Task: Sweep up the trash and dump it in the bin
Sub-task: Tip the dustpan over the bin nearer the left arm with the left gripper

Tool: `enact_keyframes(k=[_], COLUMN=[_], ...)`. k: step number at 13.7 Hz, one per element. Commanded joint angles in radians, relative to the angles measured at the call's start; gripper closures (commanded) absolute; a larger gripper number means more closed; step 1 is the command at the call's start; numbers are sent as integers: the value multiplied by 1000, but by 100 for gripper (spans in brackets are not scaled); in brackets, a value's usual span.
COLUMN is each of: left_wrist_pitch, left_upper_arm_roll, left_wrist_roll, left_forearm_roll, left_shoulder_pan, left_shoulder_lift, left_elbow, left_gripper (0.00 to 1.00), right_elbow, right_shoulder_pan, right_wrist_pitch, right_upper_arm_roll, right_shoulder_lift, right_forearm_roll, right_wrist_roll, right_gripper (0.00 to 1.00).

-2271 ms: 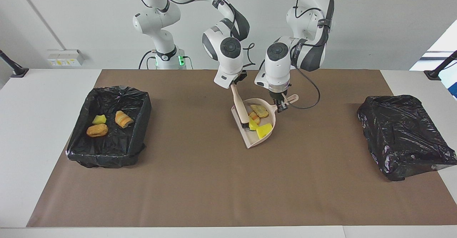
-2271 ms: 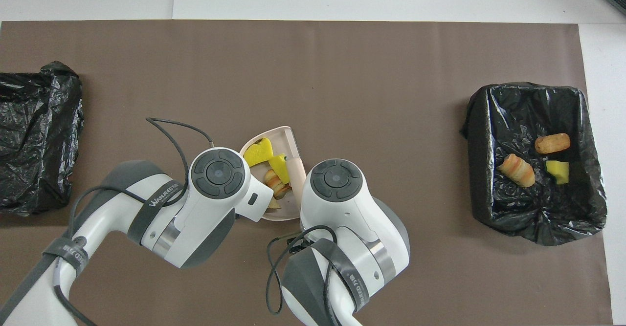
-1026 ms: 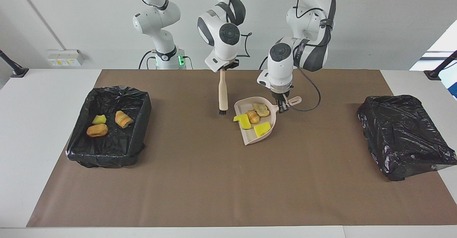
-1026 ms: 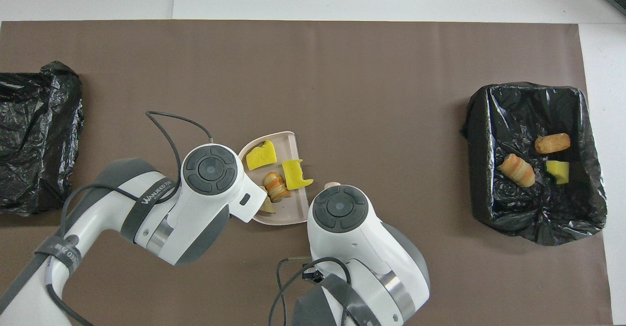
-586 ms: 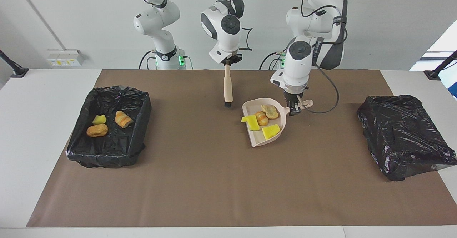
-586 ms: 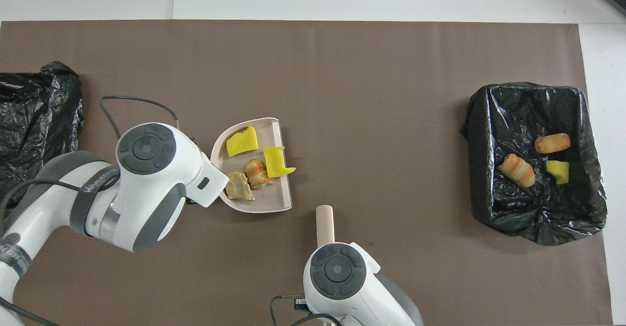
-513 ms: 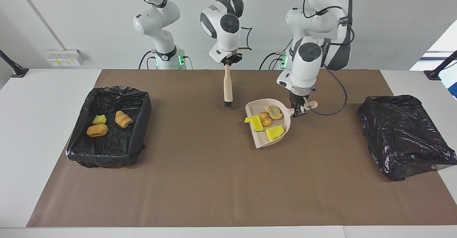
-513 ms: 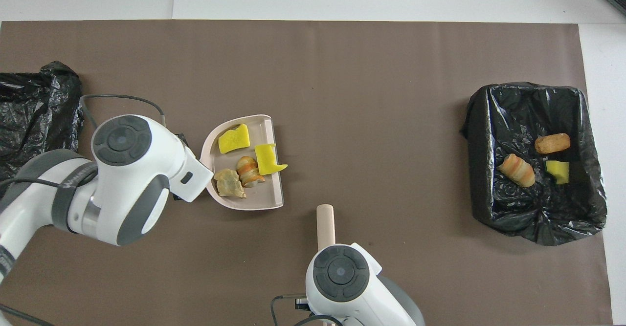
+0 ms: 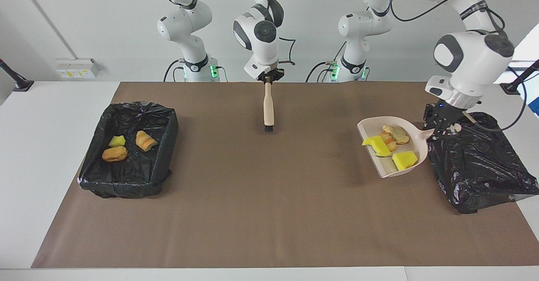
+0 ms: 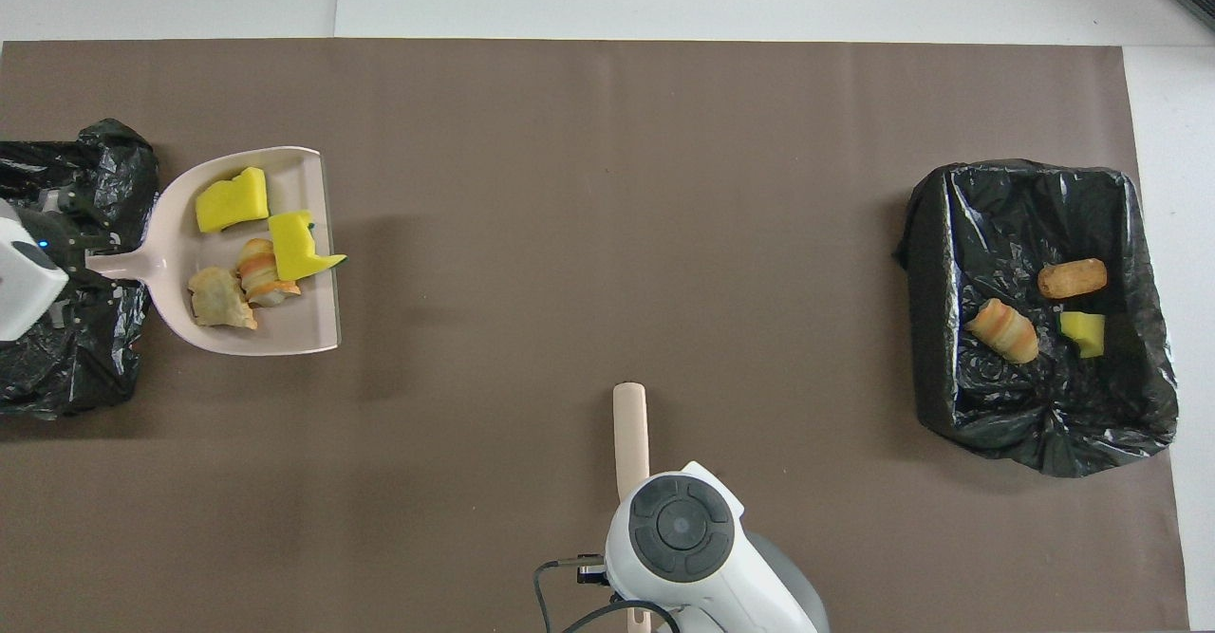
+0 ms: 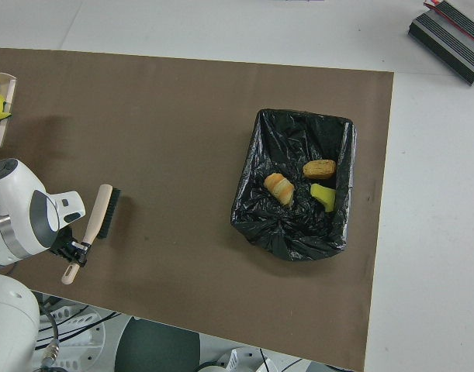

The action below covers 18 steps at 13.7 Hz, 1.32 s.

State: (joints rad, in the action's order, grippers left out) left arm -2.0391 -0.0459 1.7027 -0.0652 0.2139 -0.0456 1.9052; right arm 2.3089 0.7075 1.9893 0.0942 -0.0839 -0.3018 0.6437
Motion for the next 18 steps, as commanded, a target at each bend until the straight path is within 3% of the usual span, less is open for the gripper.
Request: enact_keyframes(k=[1, 5, 10, 12, 15, 18], left_wrist_pitch=[103, 275, 232, 130, 16, -53], left_upper_arm_roll=[-9, -12, -5, -9, -15, -14], left_wrist_roll=[139, 248, 454, 489, 483, 454], left_forearm_roll=[-45, 7, 171, 269, 511, 666], left_shoulder_pan=[108, 246, 314, 317, 300, 298], left_shoulder_lift=[-86, -242, -425, -448, -448, -413], left_elbow=[-176, -473, -707, -732, -686, -614], left_gripper=[100, 100, 100, 100, 100, 100], right_elbow=[9, 10, 10, 9, 9, 6], right_shoulder_pan=[-22, -49, -43, -42, -46, -49], right_wrist_pitch=[14, 13, 46, 51, 77, 75], right_upper_arm_roll=[4, 4, 4, 4, 4, 4], right_shoulder_lift=[13, 23, 46, 61, 69, 69], right_forearm_roll=[-25, -25, -25, -25, -25, -25], right_wrist_roll=[-52, -50, -47, -50, -62, -71], right_gripper=[100, 100, 100, 100, 99, 41])
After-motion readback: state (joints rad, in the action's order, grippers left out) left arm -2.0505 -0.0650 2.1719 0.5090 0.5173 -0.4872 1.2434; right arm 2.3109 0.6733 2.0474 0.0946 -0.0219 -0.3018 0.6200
